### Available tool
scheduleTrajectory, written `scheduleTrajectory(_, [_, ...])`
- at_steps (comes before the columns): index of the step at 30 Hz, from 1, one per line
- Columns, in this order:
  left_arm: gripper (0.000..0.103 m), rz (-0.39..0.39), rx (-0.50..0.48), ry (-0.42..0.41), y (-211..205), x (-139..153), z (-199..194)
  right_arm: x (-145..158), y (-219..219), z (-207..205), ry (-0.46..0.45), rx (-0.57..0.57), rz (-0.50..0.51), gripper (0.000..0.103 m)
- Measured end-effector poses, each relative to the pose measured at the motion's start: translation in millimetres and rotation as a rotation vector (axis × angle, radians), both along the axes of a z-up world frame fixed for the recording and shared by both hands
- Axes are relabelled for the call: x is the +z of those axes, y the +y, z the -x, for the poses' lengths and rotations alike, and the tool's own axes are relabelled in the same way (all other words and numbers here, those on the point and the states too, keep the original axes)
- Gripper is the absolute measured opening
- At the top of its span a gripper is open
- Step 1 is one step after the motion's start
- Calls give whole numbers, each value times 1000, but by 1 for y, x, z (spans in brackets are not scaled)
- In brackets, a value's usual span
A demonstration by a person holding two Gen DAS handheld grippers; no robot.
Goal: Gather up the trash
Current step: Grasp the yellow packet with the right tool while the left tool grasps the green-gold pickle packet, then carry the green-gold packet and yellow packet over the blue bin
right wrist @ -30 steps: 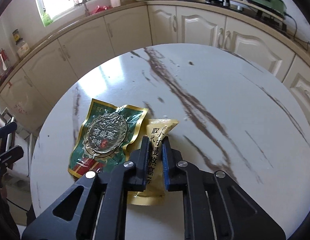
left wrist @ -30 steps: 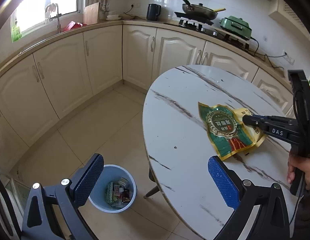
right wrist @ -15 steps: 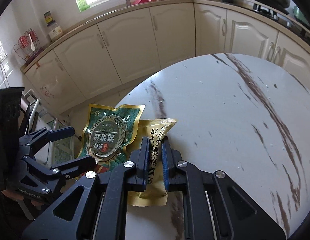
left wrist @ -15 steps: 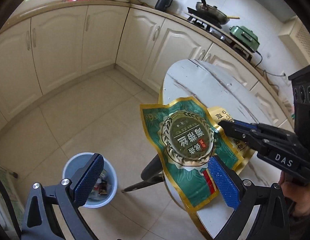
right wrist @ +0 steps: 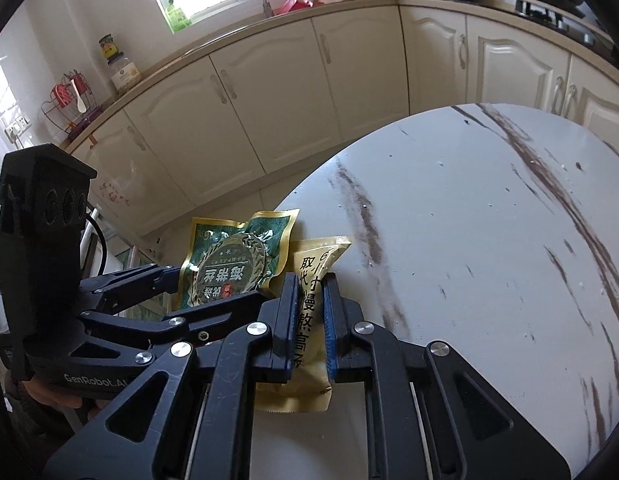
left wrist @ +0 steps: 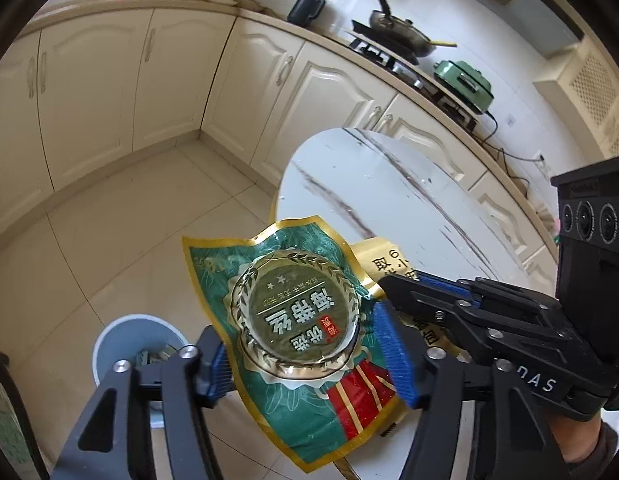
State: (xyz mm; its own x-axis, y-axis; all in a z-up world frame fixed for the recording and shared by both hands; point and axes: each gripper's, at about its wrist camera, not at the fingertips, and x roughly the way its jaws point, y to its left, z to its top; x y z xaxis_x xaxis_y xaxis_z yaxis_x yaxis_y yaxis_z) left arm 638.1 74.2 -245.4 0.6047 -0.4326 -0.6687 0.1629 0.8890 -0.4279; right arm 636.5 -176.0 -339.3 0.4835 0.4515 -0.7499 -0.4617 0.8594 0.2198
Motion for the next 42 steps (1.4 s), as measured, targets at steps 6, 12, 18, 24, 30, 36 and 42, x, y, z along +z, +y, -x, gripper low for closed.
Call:
scheduleTrajectory(6, [12, 8, -29, -59, -1, 16, 21, 2, -1, 9, -7, -30, 11, 12])
scheduleTrajectory(12, [2, -7, -72, -115, -8, 30, 42, 10, -4, 23, -31, -76, 10, 11])
scheduleTrajectory(18, [1, -13, -96, -164, -7, 46, 70, 28, -22, 35, -61, -138, 13, 11])
scheduleTrajectory(24, [1, -27, -60, -205, 9, 64, 106, 58, -16, 49, -124, -142, -5, 11])
scheduleTrajectory(30, [1, -130, 64, -220, 65, 71, 147, 80, 50, 61, -194, -78, 8, 11])
scheduleTrajectory(36, [1, -185, 184, -142, 138, 43, 174, 57, 156, 62, -196, 32, 28, 11])
scheduleTrajectory(42, [1, -185, 243, 27, 188, -19, 171, -30, 235, 39, -67, 92, 49, 11])
